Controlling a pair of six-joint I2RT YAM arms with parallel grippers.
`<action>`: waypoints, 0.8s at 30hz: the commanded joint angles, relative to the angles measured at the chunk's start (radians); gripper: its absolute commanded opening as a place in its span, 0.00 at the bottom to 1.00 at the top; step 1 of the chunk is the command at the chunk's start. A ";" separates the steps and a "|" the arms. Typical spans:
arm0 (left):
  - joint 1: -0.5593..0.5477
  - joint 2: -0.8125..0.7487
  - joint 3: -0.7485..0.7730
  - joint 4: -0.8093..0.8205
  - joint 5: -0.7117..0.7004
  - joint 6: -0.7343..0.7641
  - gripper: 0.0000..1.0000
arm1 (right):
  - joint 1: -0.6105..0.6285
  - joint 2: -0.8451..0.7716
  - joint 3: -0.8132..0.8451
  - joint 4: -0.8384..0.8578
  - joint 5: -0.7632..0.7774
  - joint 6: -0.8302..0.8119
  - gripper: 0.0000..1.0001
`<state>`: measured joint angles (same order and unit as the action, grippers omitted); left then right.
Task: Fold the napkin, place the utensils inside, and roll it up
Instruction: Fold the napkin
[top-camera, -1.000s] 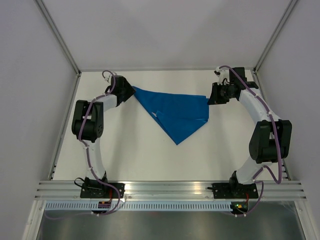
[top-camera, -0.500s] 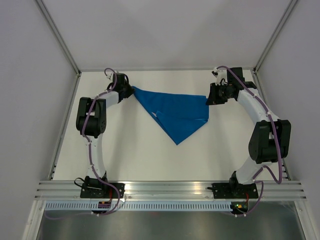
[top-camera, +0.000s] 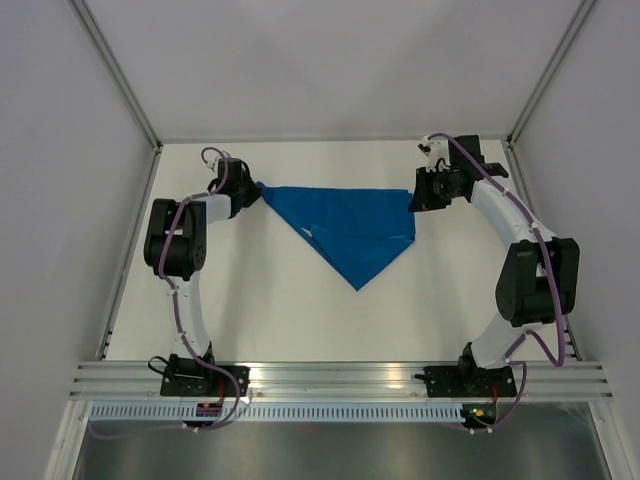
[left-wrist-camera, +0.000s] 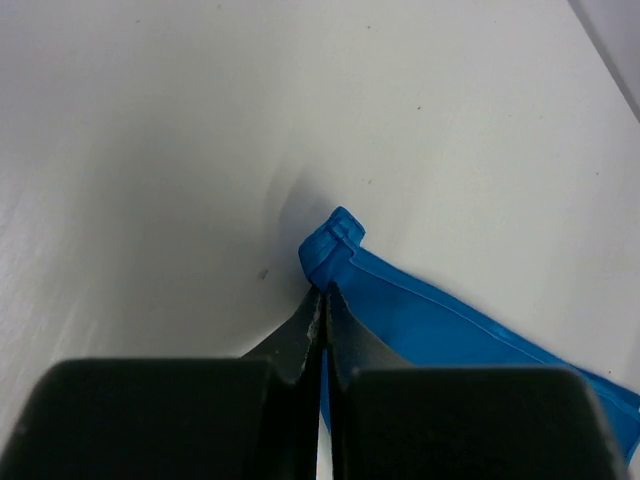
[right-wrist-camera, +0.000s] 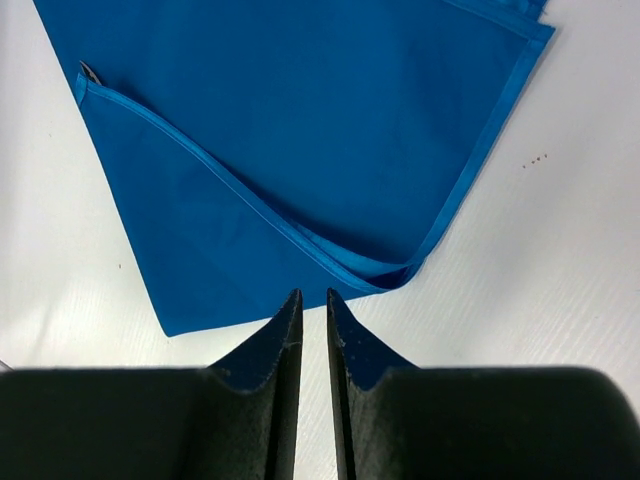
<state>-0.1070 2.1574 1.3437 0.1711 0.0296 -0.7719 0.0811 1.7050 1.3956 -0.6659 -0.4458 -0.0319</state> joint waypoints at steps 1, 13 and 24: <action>0.021 -0.105 -0.076 0.096 0.009 0.006 0.02 | 0.016 0.018 0.019 -0.004 0.012 -0.014 0.20; 0.033 -0.294 -0.282 0.359 0.211 0.052 0.02 | 0.097 0.042 0.046 -0.026 0.056 -0.046 0.20; -0.109 -0.197 -0.248 0.478 0.792 0.166 0.03 | 0.143 0.059 0.056 -0.029 0.088 -0.051 0.20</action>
<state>-0.1528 1.9301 1.0729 0.5907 0.6155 -0.7067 0.2180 1.7519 1.4101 -0.6868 -0.3840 -0.0784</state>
